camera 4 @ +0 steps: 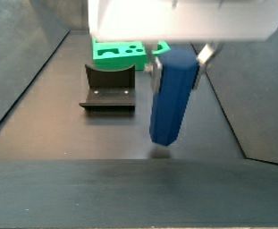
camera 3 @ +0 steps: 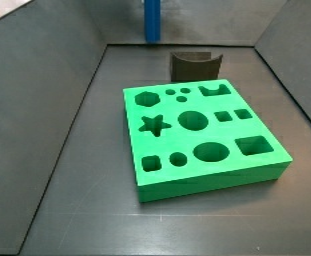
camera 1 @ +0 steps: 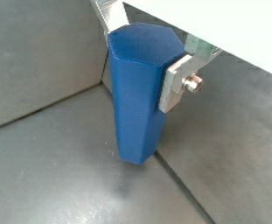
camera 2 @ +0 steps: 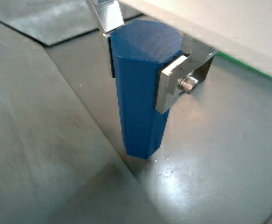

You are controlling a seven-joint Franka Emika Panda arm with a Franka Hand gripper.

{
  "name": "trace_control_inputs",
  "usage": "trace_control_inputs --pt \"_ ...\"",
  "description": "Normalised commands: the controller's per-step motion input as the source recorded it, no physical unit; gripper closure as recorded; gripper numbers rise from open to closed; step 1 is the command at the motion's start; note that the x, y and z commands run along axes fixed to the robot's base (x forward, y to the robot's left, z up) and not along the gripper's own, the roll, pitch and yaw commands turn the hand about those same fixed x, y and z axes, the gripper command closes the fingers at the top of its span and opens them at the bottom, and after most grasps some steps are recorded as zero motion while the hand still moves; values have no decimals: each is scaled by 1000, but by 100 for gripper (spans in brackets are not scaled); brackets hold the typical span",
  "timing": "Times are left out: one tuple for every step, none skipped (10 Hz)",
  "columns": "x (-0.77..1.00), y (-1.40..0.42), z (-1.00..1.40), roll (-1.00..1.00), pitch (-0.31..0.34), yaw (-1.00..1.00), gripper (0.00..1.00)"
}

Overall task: Pick up the hexagon object. Move up. Move to above the board. Insert the hexagon object.
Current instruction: Move to above the board.

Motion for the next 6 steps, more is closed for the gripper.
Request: trace_control_inputs --pt "-281 66 1000 -14 189 33 100" --pt "-284 69 1000 -5 184 37 100" --pt "-264 59 1000 16 147 28 100" --pt "-238 51 1000 42 107 22 100" --pt "-212 41 1000 50 81 24 100" --pt "-198 36 1000 55 74 25 100"
